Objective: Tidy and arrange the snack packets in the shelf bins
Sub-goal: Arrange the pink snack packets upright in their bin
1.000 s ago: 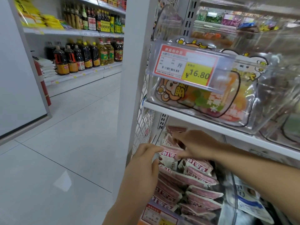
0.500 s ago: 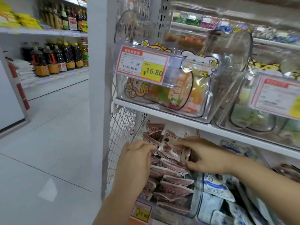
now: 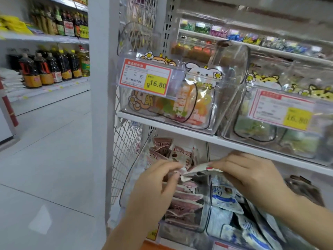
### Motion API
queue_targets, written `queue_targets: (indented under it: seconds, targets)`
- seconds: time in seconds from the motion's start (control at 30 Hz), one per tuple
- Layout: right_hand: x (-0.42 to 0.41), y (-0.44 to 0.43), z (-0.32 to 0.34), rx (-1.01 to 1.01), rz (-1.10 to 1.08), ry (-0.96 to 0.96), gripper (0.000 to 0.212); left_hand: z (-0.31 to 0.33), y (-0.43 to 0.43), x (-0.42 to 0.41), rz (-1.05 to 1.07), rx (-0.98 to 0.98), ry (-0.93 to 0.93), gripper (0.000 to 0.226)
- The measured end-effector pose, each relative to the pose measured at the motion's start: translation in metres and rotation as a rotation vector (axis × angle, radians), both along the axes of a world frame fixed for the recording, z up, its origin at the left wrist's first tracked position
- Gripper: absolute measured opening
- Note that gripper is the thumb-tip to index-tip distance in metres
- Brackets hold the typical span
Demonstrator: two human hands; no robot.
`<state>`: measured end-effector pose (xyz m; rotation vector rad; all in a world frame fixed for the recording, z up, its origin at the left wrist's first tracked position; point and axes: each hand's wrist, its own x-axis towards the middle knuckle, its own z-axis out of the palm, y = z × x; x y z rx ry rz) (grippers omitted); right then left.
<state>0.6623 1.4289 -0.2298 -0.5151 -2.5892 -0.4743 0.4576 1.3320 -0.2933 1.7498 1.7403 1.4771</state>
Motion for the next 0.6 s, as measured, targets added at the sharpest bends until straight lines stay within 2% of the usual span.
queue_targets:
  seconds: [0.07, 0.17, 0.27, 0.37, 0.43, 0.5, 0.6]
  targets:
    - [0.000, -0.013, 0.003, 0.003, 0.045, 0.054, 0.022, 0.003, -0.008, 0.010, -0.079, -0.022, -0.019, 0.030]
    - [-0.007, -0.029, -0.001, -0.152, 0.082, 0.127, 0.023, 0.003, -0.014, 0.019, -0.158, -0.105, 0.017, 0.039]
    - [-0.022, -0.037, -0.007, -0.281, 0.088, 0.170, 0.028, 0.003, -0.019, 0.020, -0.187, -0.152, -0.045, 0.022]
    - [-0.032, -0.025, -0.011, -0.447, -0.005, 0.168, 0.041, 0.000, -0.023, 0.009, -0.081, -0.214, -0.139, 0.006]
    - [-0.036, -0.007, -0.015, -0.474, -0.150, 0.058, 0.038, -0.001, -0.025, -0.003, 0.025, -0.224, -0.186, 0.005]
    - [-0.041, 0.020, -0.022, -0.370, -0.307, -0.139, 0.038, -0.001, -0.027, -0.013, 0.088, -0.193, -0.289, 0.007]
    - [-0.055, 0.054, -0.028, -0.262, -0.430, -0.367, 0.038, -0.001, -0.026, -0.022, 0.137, -0.160, -0.406, 0.012]
